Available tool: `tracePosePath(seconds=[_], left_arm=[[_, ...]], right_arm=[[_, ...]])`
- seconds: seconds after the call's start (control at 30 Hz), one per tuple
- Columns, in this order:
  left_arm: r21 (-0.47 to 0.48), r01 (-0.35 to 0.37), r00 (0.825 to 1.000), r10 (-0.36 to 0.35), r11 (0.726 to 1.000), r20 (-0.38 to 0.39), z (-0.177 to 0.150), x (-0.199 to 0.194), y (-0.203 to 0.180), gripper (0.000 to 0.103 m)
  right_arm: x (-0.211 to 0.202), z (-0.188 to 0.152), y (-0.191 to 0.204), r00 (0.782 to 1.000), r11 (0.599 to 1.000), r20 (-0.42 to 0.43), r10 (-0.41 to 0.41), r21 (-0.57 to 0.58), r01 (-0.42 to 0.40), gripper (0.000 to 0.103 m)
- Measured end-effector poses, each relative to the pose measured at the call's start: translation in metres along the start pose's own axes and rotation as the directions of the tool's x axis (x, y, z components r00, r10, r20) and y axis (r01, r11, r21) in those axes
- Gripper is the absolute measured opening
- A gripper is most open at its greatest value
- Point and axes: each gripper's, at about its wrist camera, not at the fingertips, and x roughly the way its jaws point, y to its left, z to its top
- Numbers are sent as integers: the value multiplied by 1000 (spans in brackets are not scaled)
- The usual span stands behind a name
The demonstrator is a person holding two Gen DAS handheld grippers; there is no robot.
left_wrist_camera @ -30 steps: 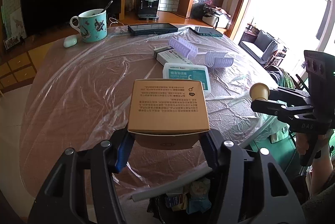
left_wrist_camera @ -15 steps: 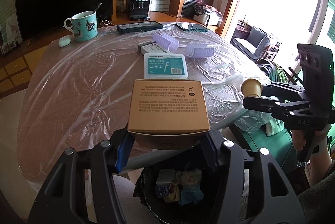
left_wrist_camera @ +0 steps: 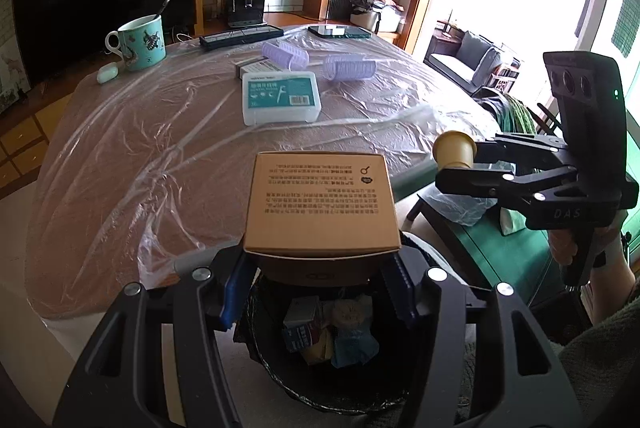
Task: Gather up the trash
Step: 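Carry the cardboard box and yellow cup over the black bin with both tools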
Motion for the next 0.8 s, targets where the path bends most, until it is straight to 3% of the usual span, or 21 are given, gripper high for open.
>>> tracePosePath(seconds=[0.8], left_arm=[[37,16,990,-11,999,-141,-46,30,-22,58]], right_arm=[[16,-48,9,993,1000,-119,8,19,-6,48]])
